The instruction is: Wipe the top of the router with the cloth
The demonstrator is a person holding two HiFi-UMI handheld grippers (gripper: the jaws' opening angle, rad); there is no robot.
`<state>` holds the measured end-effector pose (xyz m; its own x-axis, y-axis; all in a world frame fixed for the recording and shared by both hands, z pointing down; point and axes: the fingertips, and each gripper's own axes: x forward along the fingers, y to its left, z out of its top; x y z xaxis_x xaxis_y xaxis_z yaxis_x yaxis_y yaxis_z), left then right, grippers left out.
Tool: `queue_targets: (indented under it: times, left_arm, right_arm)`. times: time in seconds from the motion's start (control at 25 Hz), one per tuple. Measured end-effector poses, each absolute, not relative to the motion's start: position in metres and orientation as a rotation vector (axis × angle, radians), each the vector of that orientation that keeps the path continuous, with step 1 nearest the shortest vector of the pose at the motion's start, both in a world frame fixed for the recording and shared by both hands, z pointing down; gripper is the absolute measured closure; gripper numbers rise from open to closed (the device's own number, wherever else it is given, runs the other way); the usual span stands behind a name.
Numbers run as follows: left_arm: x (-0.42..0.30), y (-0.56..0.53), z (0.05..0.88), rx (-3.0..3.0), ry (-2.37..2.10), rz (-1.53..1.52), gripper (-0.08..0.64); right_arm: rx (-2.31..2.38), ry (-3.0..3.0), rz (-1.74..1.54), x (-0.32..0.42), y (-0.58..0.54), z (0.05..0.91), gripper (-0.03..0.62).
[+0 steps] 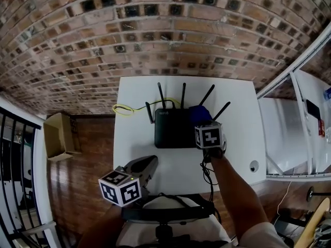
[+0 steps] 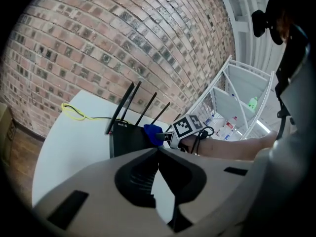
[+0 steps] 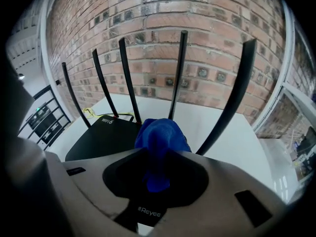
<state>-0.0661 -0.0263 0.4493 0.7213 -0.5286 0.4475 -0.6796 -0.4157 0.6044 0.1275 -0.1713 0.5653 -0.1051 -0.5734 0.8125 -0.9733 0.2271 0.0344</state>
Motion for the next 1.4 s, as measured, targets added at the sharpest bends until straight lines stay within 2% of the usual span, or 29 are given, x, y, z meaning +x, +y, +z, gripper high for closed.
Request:
queue_targets:
  times: [0.4, 0.6, 1.4]
  left_arm:
    - [-0.061, -0.025, 0.449, 2.115, -0.916, 0.25, 0.531]
    - [-0.066, -0.025, 0.449, 2.111, -0.927, 0.249, 0.531]
    - [-0.075, -0.016, 0.452, 2.09, -0.949, 0.237, 0.53]
  right_arm:
    - [1.527, -1.721, 0.672, 0.154, -0.165, 0.559, 0.464]
    - [1.56, -1.799, 0.643, 0.142, -0.165, 0.536, 0.465]
    - [1.049, -2.206, 0.593, -0.055, -0.105, 0.516, 0.465]
